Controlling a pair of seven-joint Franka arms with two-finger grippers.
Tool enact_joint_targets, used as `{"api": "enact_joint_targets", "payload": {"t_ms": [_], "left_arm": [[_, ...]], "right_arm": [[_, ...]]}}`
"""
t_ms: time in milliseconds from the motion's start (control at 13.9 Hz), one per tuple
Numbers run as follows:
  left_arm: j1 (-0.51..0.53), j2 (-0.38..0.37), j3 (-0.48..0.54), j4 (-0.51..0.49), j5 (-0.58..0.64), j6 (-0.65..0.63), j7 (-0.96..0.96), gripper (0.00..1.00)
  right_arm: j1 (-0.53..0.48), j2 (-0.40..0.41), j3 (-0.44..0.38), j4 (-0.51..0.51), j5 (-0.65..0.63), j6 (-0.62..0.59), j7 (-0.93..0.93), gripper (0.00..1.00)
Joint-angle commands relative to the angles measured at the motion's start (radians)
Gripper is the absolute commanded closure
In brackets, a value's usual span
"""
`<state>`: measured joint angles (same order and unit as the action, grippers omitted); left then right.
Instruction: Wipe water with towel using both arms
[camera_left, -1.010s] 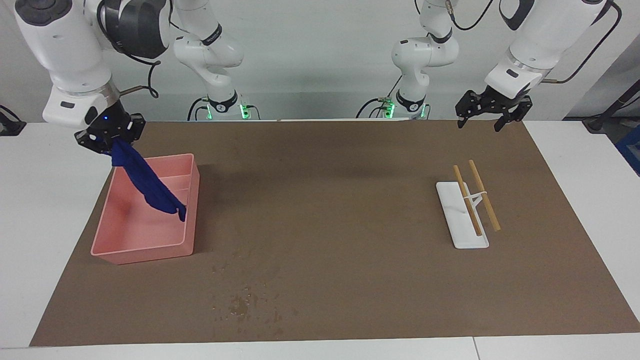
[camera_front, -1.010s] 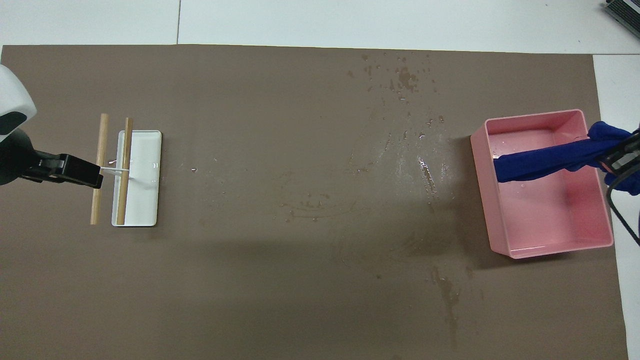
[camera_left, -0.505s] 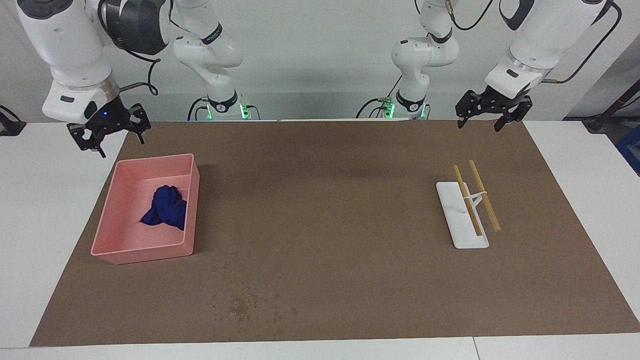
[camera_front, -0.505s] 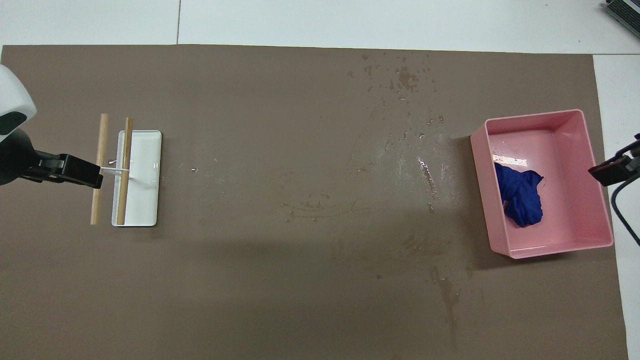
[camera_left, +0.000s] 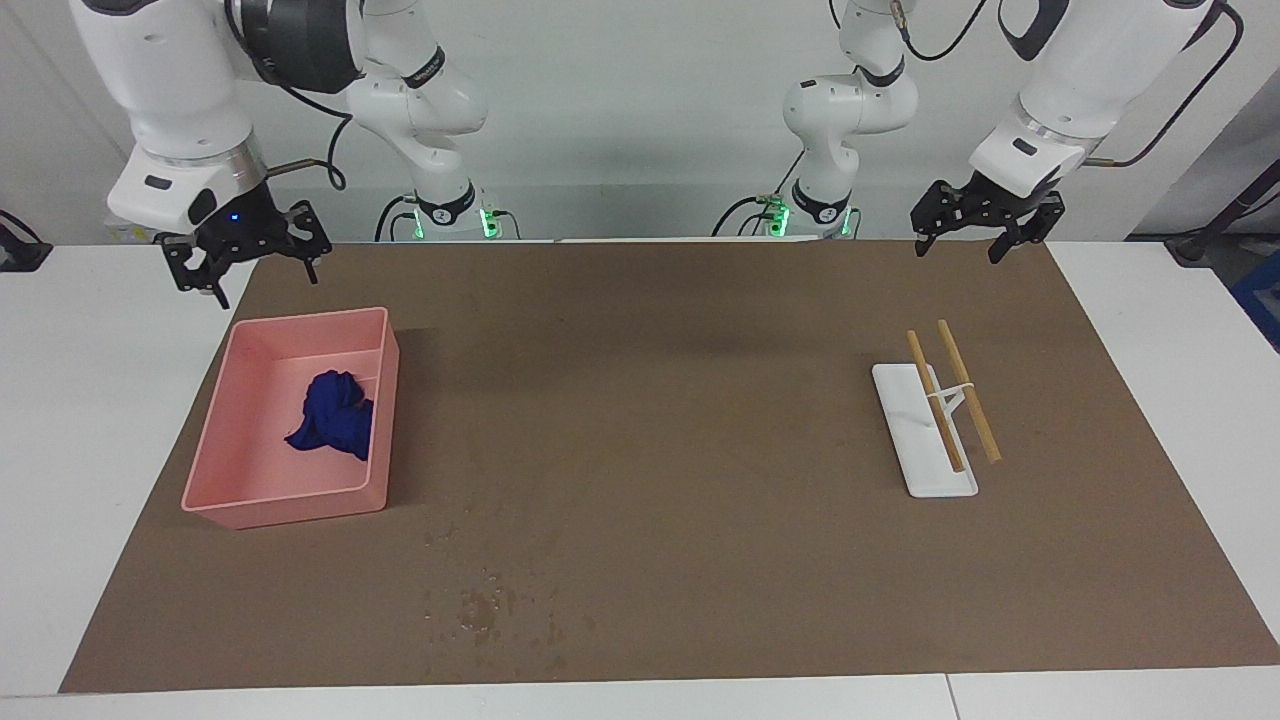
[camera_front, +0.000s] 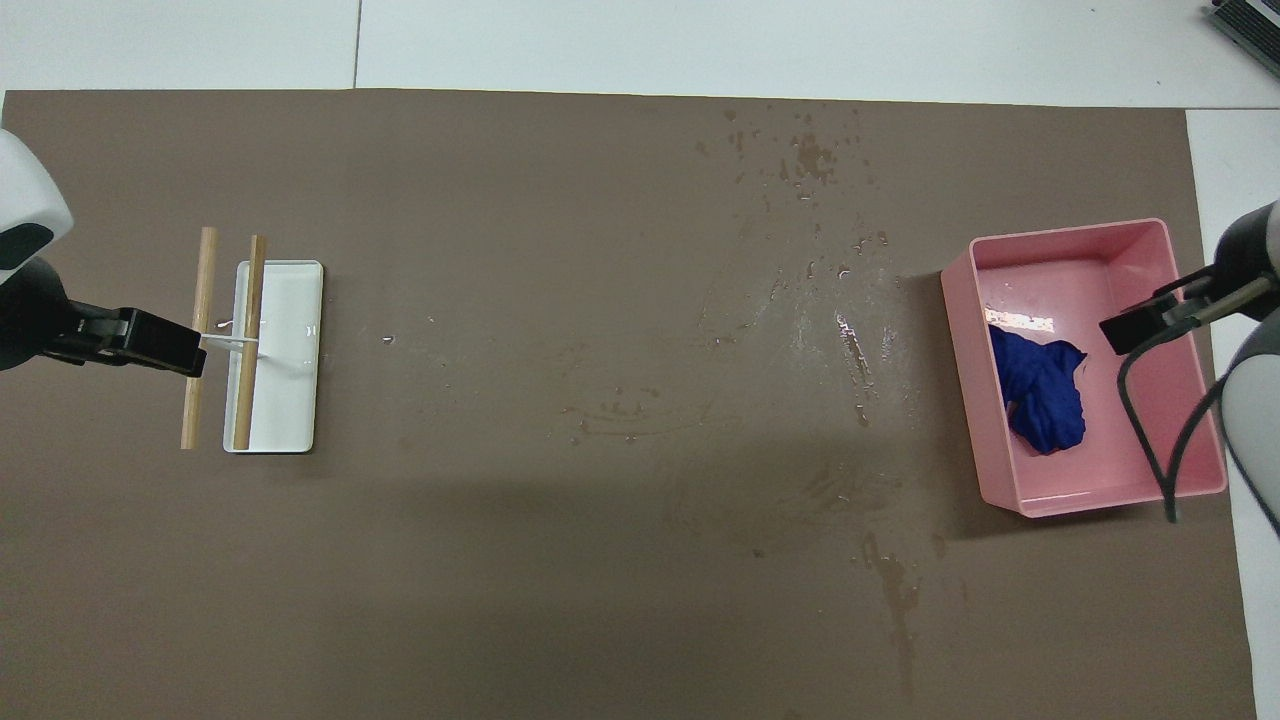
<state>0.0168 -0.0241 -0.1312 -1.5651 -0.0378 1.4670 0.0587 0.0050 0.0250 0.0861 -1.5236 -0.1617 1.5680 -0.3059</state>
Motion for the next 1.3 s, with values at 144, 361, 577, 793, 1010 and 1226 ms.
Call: {"api": "enact_joint_targets", "payload": {"t_ms": [144, 361, 577, 793, 1010, 1226], "left_arm": [[0.012, -0.028, -0.007, -0.030, -0.013, 0.003, 0.009, 0.00], [0.012, -0.030, -0.007, -0.030, -0.013, 0.003, 0.009, 0.00], [0.012, -0.028, -0.007, -0.030, -0.013, 0.003, 0.009, 0.00], [0.012, -0.028, -0.007, -0.030, -0.013, 0.003, 0.009, 0.00], [0.012, -0.028, -0.007, -0.030, -0.013, 0.003, 0.009, 0.00], [0.012, -0.028, -0.007, -0.030, -0.013, 0.003, 0.009, 0.00]], "right_arm": [[0.118, 0.003, 0.006, 0.063, 0.017, -0.057, 0.271, 0.00], [0.052, 0.007, -0.009, 0.056, 0.098, -0.060, 0.274, 0.00], [0.000, -0.003, -0.009, 0.025, 0.149, -0.088, 0.295, 0.00], [0.000, -0.008, -0.009, 0.019, 0.143, -0.112, 0.297, 0.00], [0.000, -0.007, -0.009, 0.019, 0.143, -0.094, 0.304, 0.00], [-0.025, -0.010, -0.009, 0.005, 0.140, -0.079, 0.314, 0.00]]}}
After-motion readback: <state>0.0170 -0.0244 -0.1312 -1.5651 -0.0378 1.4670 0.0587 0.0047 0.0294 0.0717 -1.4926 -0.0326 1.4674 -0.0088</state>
